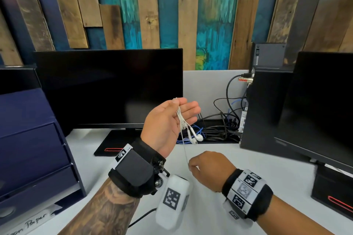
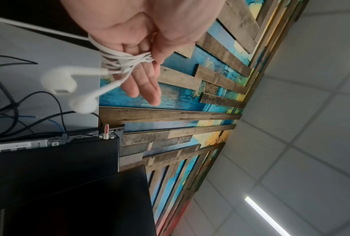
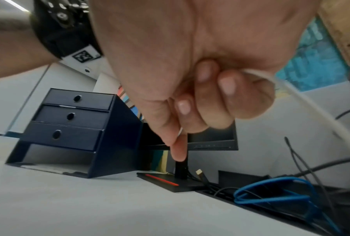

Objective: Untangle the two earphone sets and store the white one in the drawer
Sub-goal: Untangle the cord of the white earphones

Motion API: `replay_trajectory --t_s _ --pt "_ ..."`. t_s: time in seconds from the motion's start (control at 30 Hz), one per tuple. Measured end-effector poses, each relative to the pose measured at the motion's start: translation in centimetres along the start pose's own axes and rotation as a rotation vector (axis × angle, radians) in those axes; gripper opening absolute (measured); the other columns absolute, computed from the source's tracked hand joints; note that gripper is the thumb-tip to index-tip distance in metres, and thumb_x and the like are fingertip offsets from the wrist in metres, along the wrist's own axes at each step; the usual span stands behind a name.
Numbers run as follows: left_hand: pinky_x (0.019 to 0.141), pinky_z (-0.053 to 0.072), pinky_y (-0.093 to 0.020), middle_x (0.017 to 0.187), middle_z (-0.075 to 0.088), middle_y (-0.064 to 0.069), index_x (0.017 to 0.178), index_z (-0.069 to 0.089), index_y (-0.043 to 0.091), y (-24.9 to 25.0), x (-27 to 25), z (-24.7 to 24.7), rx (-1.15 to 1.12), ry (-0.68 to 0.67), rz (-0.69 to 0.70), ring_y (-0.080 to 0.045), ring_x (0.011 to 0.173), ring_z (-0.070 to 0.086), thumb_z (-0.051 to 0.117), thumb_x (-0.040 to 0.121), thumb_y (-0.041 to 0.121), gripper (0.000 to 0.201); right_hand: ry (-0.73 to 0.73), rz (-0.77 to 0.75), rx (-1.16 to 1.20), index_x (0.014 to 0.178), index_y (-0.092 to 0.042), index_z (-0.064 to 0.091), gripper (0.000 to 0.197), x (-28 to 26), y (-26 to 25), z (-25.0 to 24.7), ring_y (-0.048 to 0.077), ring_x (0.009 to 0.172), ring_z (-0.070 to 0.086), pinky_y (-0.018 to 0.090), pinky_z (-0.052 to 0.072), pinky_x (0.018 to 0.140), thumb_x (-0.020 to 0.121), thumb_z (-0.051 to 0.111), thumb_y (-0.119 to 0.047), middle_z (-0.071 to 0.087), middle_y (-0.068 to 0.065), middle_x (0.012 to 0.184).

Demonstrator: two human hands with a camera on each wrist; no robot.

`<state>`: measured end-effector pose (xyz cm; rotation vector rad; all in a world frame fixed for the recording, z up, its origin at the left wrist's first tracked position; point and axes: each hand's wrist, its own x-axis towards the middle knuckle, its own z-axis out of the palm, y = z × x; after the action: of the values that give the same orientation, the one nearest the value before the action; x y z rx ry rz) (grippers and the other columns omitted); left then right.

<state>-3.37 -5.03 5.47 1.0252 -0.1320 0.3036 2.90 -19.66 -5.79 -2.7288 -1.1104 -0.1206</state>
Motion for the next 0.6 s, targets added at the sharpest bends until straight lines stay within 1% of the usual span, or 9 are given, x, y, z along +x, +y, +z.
replay_trajectory --t_s 0.07,0.13,0.2,0.3,0.37,0.4,0.47,0.5,0.6 --pt "0.081 0.061 -0.035 0.096 0.076 -0.016 0.108 0.060 -0.002 -0.4 0.3 -0.1 0.061 -0.017 0.017 -0.027 0.091 0.074 0.039 0.106 0.012 0.025 -0.032 -0.074 0.002 0.096 -0.021 0.069 0.024 -0.3 -0.8 0.3 0.024 0.089 0.061 0.033 0.045 0.071 0.095 0.046 -0.026 0.071 -0.001 0.092" --pt "0.085 0.060 -0.034 0.098 0.076 -0.014 0.107 0.062 -0.001 -1.2 0.7 -0.7 0.241 -0.015 0.070 -0.027 0.092 0.074 0.042 0.105 0.011 0.024 -0.053 -0.146 0.056 0.093 -0.023 0.070 0.021 -1.1 -1.7 -0.3 0.017 0.075 0.055 0.029 0.038 0.062 0.094 0.051 -0.031 0.065 -0.003 0.079" --pt "0.088 0.058 -0.030 0.099 0.076 -0.011 0.103 0.067 0.000 -2.0 1.1 -1.9 0.453 -0.024 0.135 -0.024 0.095 0.074 0.045 0.103 0.010 0.024 -0.064 -0.196 0.097 0.090 -0.023 0.072 0.022 -2.1 -2.4 -1.4 0.013 0.062 0.042 0.018 0.027 0.056 0.093 0.054 -0.034 0.051 -0.006 0.067" --pt "0.089 0.054 -0.023 0.097 0.077 -0.003 0.098 0.075 0.006 -3.0 1.6 -4.1 0.739 -0.058 0.167 -0.014 0.094 0.073 0.050 0.101 0.009 0.025 0.000 -0.252 0.121 0.091 -0.029 0.071 0.023 -3.4 -2.7 -3.9 0.012 0.067 0.045 0.015 0.032 0.060 0.090 0.050 -0.038 0.060 -0.008 0.070" --pt "0.081 0.052 -0.020 0.092 0.077 -0.002 0.094 0.076 0.008 -3.7 1.9 -5.3 0.882 -0.087 0.153 -0.011 0.090 0.073 0.052 0.100 0.010 0.025 0.136 -0.236 0.124 0.087 -0.032 0.067 0.024 -3.5 -2.5 -6.0 0.012 0.066 0.050 0.024 0.041 0.063 0.090 0.046 -0.042 0.063 -0.007 0.071" --pt "0.077 0.053 -0.024 0.090 0.077 -0.002 0.093 0.076 0.007 -4.1 1.8 -5.6 0.921 -0.111 0.130 -0.012 0.087 0.073 0.052 0.100 0.010 0.025 0.250 -0.218 0.135 0.085 -0.032 0.065 0.023 -3.3 -2.2 -7.1 0.012 0.064 0.051 0.027 0.044 0.062 0.091 0.045 -0.042 0.061 -0.007 0.068" --pt "0.078 0.055 -0.043 0.088 0.075 -0.007 0.092 0.071 0.000 -4.6 1.6 -5.7 0.887 -0.166 0.064 -0.018 0.079 0.072 0.050 0.102 0.015 0.028 0.530 -0.179 0.122 0.083 -0.031 0.064 0.021 -2.6 -1.3 -9.3 0.009 0.060 0.048 0.027 0.042 0.057 0.095 0.048 -0.038 0.051 -0.013 0.063" --pt "0.075 0.053 -0.044 0.083 0.074 -0.011 0.092 0.068 -0.003 -4.6 1.4 -5.4 0.853 -0.196 0.033 -0.019 0.071 0.069 0.047 0.104 0.018 0.032 0.641 -0.167 0.105 0.086 -0.031 0.067 0.019 -2.0 -0.8 -10.1 0.007 0.061 0.046 0.026 0.040 0.057 0.097 0.052 -0.035 0.047 -0.016 0.064" --pt "0.061 0.045 -0.026 0.062 0.059 -0.008 0.084 0.065 -0.001 -3.6 0.8 -3.7 0.803 -0.252 -0.019 -0.013 0.055 0.052 0.039 0.107 0.023 0.042 0.816 -0.119 0.136 0.099 -0.028 0.073 0.014 0.1 0.6 -11.0 0.004 0.065 0.046 0.027 0.043 0.061 0.100 0.059 -0.031 0.051 -0.017 0.076"
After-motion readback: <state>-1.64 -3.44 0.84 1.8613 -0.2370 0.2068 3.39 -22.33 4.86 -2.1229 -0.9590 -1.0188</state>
